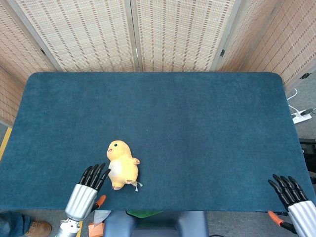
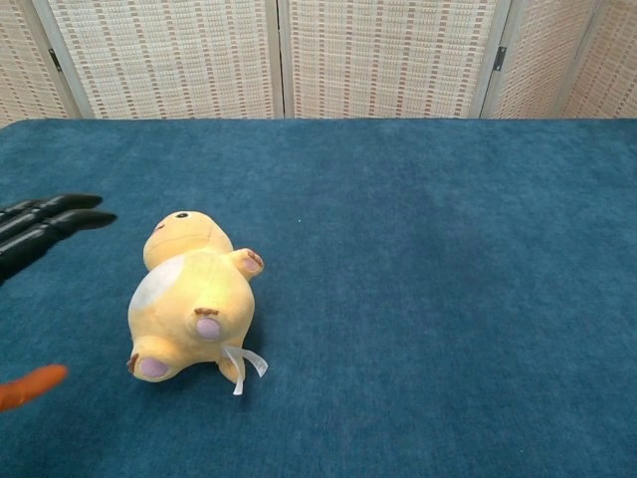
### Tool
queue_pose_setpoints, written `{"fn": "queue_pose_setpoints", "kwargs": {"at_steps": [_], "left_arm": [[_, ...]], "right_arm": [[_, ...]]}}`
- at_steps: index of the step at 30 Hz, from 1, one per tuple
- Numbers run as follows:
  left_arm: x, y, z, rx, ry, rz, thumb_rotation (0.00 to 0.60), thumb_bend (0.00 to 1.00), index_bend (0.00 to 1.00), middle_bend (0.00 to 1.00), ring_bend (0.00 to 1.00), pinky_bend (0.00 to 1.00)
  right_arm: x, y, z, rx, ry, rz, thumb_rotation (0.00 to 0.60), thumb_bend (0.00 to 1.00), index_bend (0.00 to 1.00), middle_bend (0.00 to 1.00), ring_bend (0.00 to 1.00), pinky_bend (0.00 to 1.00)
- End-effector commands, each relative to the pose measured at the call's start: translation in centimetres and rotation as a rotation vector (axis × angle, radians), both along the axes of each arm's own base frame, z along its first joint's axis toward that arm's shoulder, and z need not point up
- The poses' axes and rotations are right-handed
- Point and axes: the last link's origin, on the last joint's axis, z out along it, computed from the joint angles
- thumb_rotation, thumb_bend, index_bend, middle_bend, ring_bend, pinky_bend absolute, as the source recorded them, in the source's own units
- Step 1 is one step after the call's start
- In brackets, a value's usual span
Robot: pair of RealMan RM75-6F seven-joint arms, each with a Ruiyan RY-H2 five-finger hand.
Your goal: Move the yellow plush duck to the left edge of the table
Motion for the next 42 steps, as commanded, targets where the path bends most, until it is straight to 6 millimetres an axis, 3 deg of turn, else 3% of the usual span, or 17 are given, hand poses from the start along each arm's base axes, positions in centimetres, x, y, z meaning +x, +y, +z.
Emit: {"fn": "queue_pose_setpoints", "kwargs": {"at_steps": [1, 14, 18, 20, 24, 27, 32, 42], "left_arm": [[1.9, 1.7, -1.7, -0.034, 0.013, 0.003, 0.6, 0.26, 0.11, 0.12, 0.02, 0.11], [3.7, 4.2, -6.0, -0.116, 0.073, 0.029, 0.6, 0.25, 0.12, 0.12, 0.02, 0.08], [3.6, 4.9, -6.8, -0.118, 0.093, 0.048, 0.6, 0.25, 0.17, 0.12, 0.03, 0.09], [3.3, 5.4, -6.9, -0.085, 0.095, 0.052, 0.6, 0.25, 0.23, 0.19, 0.1, 0.17], [3.0, 5.8, -7.0, 0.039, 0.0, 0.02, 0.6, 0.37, 0.51, 0.59, 0.43, 0.62], [2.3, 5.5, -7.1, 0.107, -0.066, -0.015, 0.6, 0.49, 0.68, 0.78, 0.6, 0.78], [1.0, 4.9, -5.8, 0.199, -0.104, -0.088, 0.6, 0.62, 0.75, 0.86, 0.69, 0.86], [-3.5, 3.0, 0.1, 0.267, -0.068, -0.358, 0.6, 0.62, 0.76, 0.86, 0.7, 0.86]], "right_arm": [[-1.2, 0.8, 0.9, -0.02, -0.011, -0.032, 0.6, 0.17, 0.0, 0.0, 0.0, 0.0], [-3.1, 0.4, 1.2, -0.008, -0.057, -0.102, 0.6, 0.17, 0.0, 0.0, 0.0, 0.0], [-3.4, 0.4, 1.0, 0.009, -0.061, -0.11, 0.6, 0.17, 0.0, 0.0, 0.0, 0.0], [-3.4, 0.5, 1.1, 0.01, -0.066, -0.111, 0.6, 0.17, 0.0, 0.0, 0.0, 0.0], [-3.5, 0.7, 1.3, 0.002, -0.069, -0.116, 0.6, 0.17, 0.0, 0.0, 0.0, 0.0], [-3.5, 0.9, 1.2, 0.006, -0.068, -0.115, 0.6, 0.17, 0.0, 0.0, 0.0, 0.0], [-3.0, 1.4, 1.1, 0.015, -0.067, -0.099, 0.6, 0.17, 0.0, 0.0, 0.0, 0.0], [-1.5, 2.4, 0.6, 0.027, -0.059, -0.073, 0.6, 0.17, 0.0, 0.0, 0.0, 0.0]]}}
